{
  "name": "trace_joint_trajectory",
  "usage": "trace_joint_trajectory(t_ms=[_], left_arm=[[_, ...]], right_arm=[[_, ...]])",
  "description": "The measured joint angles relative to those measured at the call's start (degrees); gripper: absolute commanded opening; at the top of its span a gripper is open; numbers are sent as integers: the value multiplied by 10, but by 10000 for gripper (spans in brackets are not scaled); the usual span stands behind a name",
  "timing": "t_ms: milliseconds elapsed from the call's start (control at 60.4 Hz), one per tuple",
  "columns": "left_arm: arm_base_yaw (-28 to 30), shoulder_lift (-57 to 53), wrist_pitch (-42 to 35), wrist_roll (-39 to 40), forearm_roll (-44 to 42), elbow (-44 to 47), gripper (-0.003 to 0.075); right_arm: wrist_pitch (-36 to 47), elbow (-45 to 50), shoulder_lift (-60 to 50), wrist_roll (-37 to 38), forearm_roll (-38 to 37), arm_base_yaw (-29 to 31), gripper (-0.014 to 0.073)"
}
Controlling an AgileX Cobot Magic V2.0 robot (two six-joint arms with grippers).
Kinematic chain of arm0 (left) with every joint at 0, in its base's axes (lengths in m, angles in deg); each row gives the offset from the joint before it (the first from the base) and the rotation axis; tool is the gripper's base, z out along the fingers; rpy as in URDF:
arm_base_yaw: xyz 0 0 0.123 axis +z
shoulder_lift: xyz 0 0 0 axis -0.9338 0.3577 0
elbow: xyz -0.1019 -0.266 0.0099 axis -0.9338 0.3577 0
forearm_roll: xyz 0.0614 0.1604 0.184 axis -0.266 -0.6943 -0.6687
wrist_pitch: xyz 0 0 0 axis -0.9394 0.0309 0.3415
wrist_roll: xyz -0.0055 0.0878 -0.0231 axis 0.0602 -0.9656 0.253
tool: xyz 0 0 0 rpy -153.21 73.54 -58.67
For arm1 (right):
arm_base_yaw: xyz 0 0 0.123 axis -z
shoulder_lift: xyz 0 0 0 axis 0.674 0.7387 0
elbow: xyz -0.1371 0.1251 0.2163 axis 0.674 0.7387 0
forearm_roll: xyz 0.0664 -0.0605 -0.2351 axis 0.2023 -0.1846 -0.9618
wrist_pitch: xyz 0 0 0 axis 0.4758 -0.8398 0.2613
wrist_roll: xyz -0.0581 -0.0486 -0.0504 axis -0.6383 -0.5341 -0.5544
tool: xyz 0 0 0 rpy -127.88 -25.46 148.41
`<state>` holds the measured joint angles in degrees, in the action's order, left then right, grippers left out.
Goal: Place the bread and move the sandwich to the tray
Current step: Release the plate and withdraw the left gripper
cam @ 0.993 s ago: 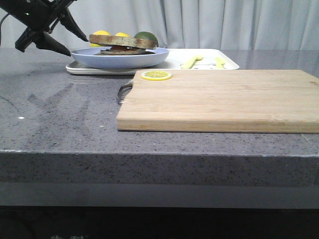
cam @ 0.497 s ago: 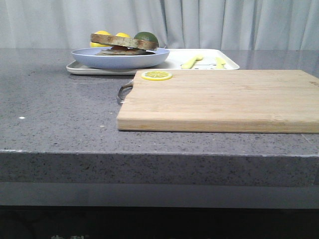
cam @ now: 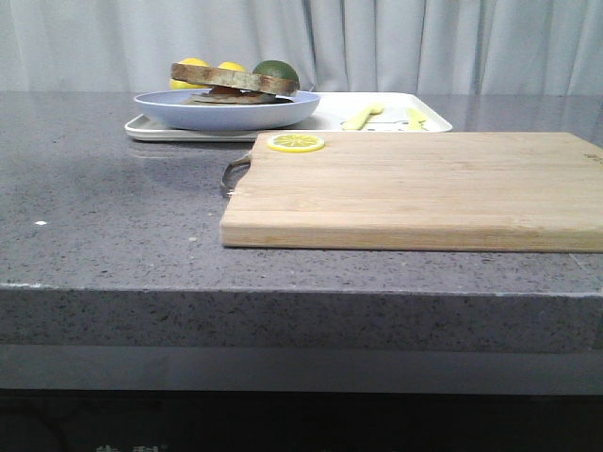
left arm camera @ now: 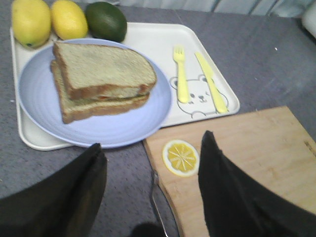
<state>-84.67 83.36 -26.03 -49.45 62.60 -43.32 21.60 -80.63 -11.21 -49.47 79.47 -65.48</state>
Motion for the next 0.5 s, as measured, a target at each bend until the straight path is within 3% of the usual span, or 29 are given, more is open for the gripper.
trace_joint_trajectory(t_ms=[265,497], left_arm=[[-96,-125,-26,-8,-74,162,412],[-107,-240,-8,29,-154,263,411]], right_arm=[[0,0,0,0,0,0,476],[0,0,0,0,0,0,476]])
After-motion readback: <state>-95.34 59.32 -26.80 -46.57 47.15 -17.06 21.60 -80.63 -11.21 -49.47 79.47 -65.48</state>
